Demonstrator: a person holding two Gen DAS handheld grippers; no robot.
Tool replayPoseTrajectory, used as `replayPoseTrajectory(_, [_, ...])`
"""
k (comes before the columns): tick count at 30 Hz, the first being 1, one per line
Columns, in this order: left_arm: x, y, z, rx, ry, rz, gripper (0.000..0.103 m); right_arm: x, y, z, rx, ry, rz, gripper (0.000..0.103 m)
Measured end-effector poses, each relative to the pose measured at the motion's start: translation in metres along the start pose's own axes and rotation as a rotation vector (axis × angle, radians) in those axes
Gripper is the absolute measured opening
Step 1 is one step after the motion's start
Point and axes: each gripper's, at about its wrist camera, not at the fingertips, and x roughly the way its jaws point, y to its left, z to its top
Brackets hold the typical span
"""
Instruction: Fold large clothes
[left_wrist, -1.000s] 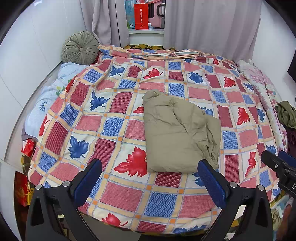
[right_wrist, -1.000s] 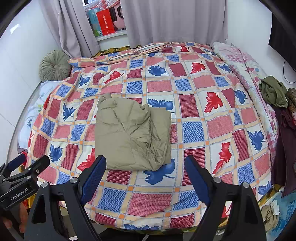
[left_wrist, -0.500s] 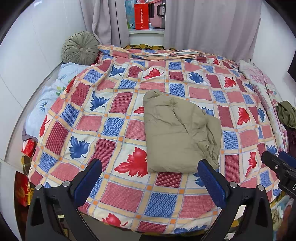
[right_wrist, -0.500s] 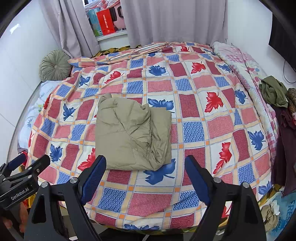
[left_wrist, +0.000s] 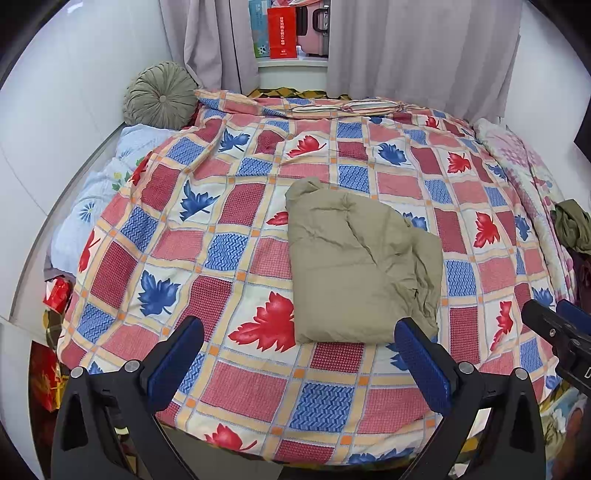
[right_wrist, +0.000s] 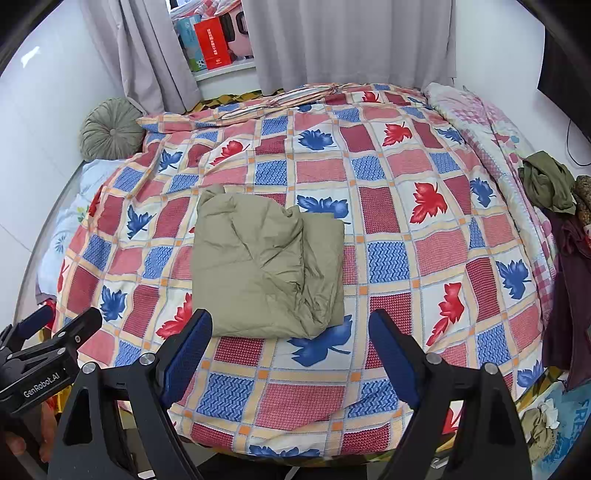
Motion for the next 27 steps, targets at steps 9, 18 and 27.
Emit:
replayPoseTrajectory(9, [-0.0011,0.0004,-0.0004,-0.002,0.000,-0.001,0.103,-0.0004,0.0002,0.0009,-0.001,0.000,0.000,0.089])
replayPoseTrajectory(18, [-0.0012,0.0003,-0.0002,0.001,0.001,0.000,0.103,0.0001,-0.0006,0.0011,-0.001,0.001,0.002,0.089])
replayPoseTrajectory(27, [-0.0042,0.0052,0.0025,0.007,-0.010,-0.019,0.103,0.0000,0.0000,0.0008,0.000,0.003,0.001,0.089])
